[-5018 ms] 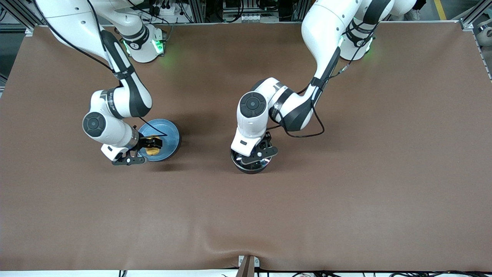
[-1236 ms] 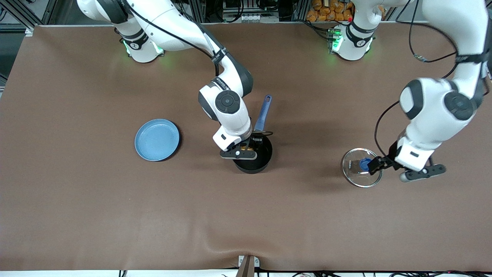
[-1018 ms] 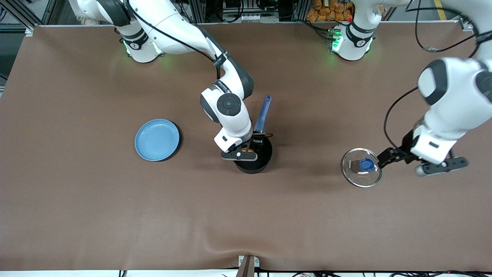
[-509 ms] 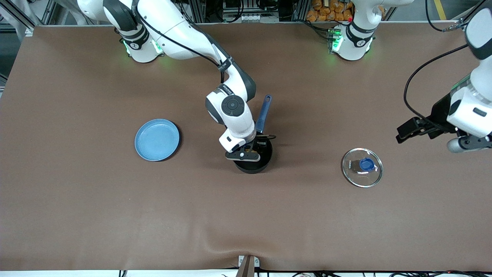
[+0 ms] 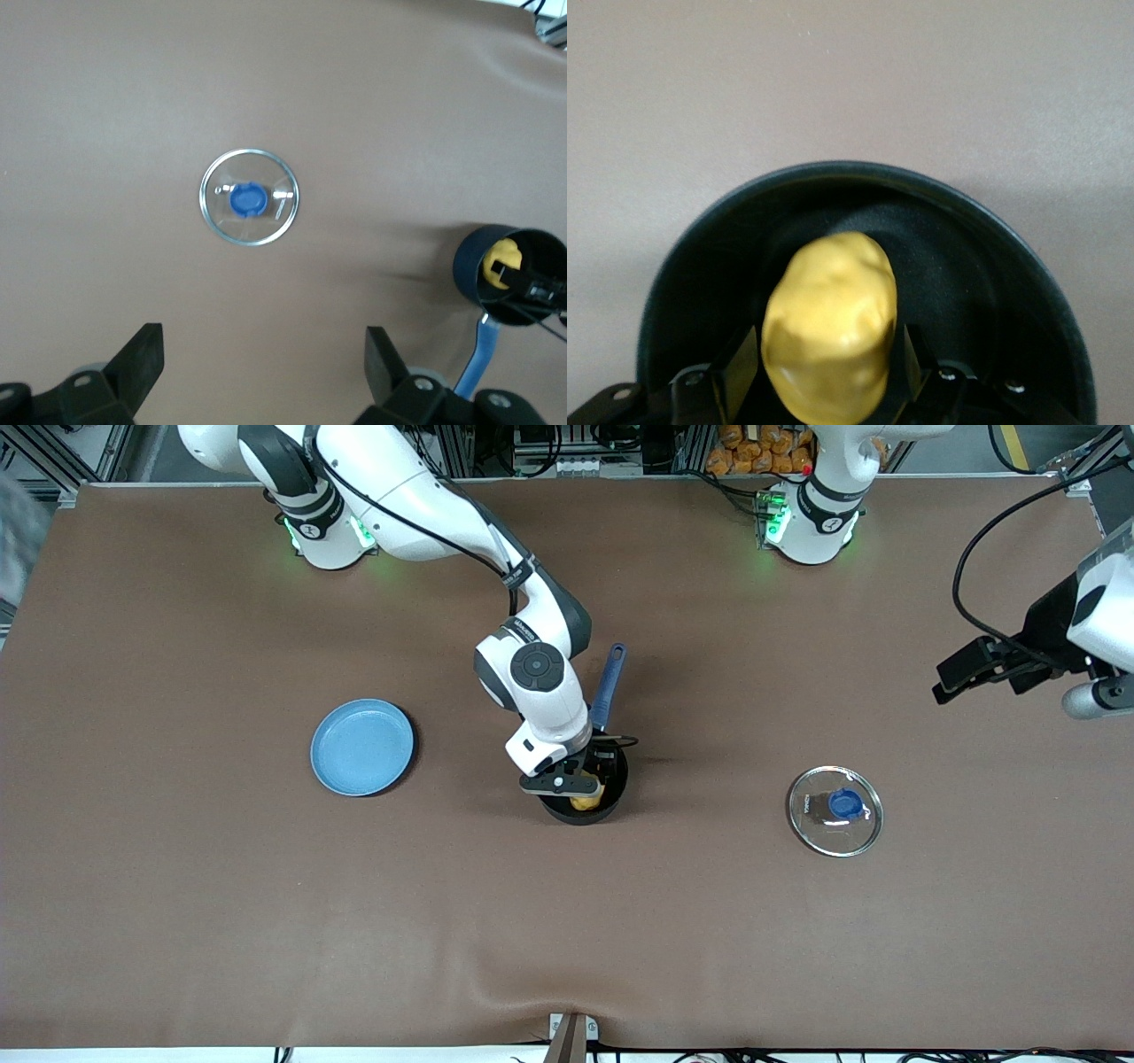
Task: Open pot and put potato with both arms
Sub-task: 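Release the lid and raise the left gripper while the right gripper lowers the potato, then open the right gripper to drop the potato into the pot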
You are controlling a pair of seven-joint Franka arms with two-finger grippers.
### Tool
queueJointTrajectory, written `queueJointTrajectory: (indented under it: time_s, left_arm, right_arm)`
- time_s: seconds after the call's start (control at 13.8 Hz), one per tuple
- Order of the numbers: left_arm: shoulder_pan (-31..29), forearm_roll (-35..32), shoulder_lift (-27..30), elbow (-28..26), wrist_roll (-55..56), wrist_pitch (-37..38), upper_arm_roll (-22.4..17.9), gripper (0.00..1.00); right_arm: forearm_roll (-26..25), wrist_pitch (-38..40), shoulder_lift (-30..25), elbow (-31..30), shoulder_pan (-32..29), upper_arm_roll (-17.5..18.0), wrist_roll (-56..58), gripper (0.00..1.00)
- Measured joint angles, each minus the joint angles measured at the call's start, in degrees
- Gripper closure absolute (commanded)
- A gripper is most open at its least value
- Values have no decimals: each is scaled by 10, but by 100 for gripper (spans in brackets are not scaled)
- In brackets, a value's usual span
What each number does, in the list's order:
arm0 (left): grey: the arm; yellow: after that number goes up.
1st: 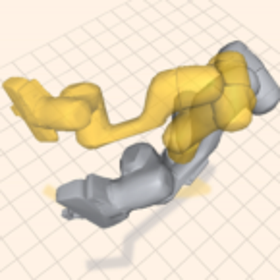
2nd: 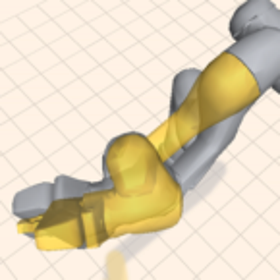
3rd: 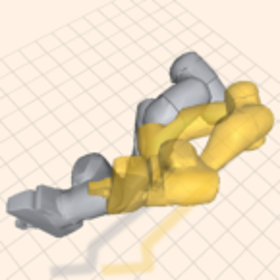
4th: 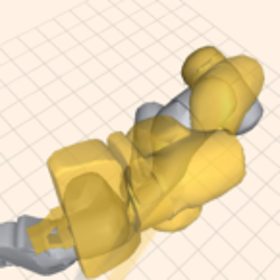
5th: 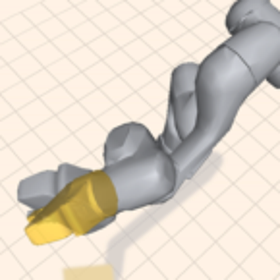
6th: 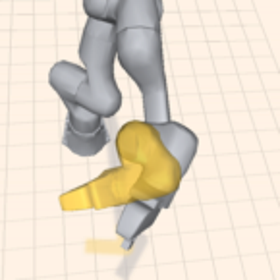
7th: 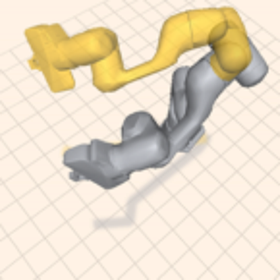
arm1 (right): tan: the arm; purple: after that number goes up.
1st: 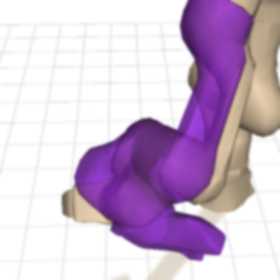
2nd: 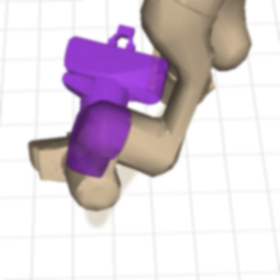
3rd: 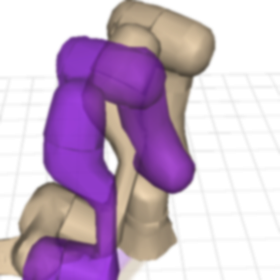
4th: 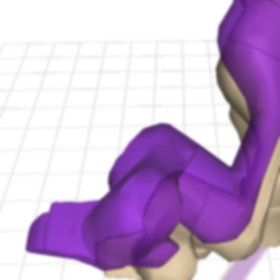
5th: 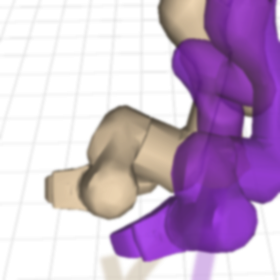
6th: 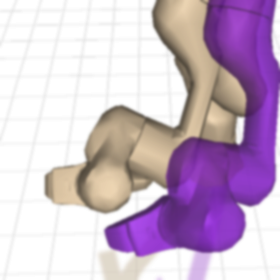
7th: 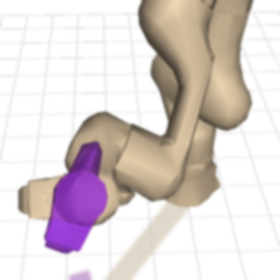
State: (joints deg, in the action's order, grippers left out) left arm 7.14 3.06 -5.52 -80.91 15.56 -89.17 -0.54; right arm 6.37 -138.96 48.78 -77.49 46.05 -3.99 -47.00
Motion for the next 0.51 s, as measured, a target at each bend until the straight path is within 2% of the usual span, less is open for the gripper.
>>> queueJointTrajectory:
  time_s: [0.15, 0.29, 0.51]
  left_arm:
    - [-1, 0, 7, 0, 0, 10, -1, 0]
    - [-2, 0, 16, 0, 0, 30, -1, 0]
    - [-2, -11, 26, 0, -12, 48, -1, 0]
  right_arm:
    - [0, 11, -8, 1, -1, -3, 0, 35]
    - [0, 47, -31, 2, -4, -6, 0, 35]
    - [0, 117, -118, -20, -28, -3, 0, 23]
